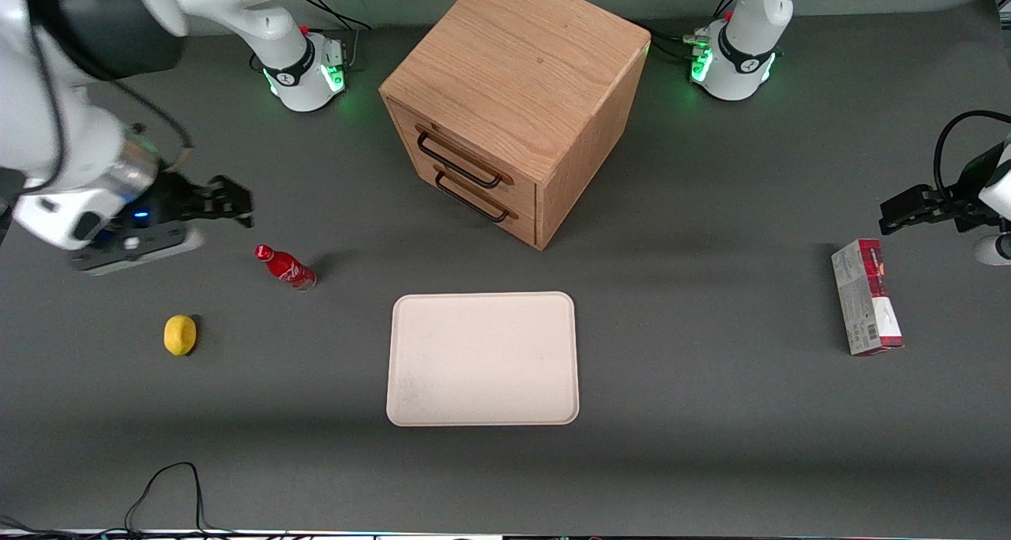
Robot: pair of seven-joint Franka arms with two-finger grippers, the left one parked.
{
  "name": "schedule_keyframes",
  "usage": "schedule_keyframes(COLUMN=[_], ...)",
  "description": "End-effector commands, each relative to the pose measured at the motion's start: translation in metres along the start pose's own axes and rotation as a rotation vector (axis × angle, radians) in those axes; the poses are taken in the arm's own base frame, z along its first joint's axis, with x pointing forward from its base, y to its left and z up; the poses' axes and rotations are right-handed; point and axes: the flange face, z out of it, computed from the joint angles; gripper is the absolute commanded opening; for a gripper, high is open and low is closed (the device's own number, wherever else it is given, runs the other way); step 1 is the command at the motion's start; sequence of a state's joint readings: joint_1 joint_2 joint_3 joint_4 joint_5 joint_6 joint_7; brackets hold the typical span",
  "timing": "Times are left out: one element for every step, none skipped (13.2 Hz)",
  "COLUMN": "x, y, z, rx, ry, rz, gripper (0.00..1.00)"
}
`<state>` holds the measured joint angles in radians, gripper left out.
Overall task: Open upper drawer
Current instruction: 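Move the right gripper toward the upper drawer's black handle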
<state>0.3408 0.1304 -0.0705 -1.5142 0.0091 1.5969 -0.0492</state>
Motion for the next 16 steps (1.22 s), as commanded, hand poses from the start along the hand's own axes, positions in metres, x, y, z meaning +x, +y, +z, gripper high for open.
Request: schedule_keyframes(x=[0.006,0.005,0.002,-0.003,-0.008,-0.013,-0.017,-0.021,-0.023,-0.024,-0.025,-0.026,-0.027,-0.027,-0.027,-0.025], y=[-0.078,-0.109,-0.134,-0.156,-0.178,-0.195,-0.210,-0.221,-0.228,-0.227,-0.229,-0.232,-0.232,-0.232,-0.231,-0.227], z=[0.008,0.016,0.020,0.021,0.026,0.028,0.030,0.034,0.037,0.042,0.045,0.046,0.047,0.047,0.047,0.047], rx=[-0.015,-0.019,-0.022,-0.024,-0.027,-0.030,-0.031,-0.032,-0.030,-0.028,-0.004,0.062,0.109,0.130,0.149,0.183], ry=[-0.016,-0.031,-0.036,-0.039,-0.048,-0.049,-0.048,-0.043,-0.033,-0.037,-0.045,-0.050,-0.054,-0.054,-0.053,-0.052], rz=[-0.187,-0.252,-0.293,-0.339,-0.405,-0.468,-0.506,-0.528,-0.546,-0.568,-0.582,-0.577,-0.573,-0.589,-0.605,-0.620], gripper=[1.00,1.00,1.00,1.00,1.00,1.00,1.00,1.00,1.00,1.00,1.00,1.00,1.00,1.00,1.00,1.00])
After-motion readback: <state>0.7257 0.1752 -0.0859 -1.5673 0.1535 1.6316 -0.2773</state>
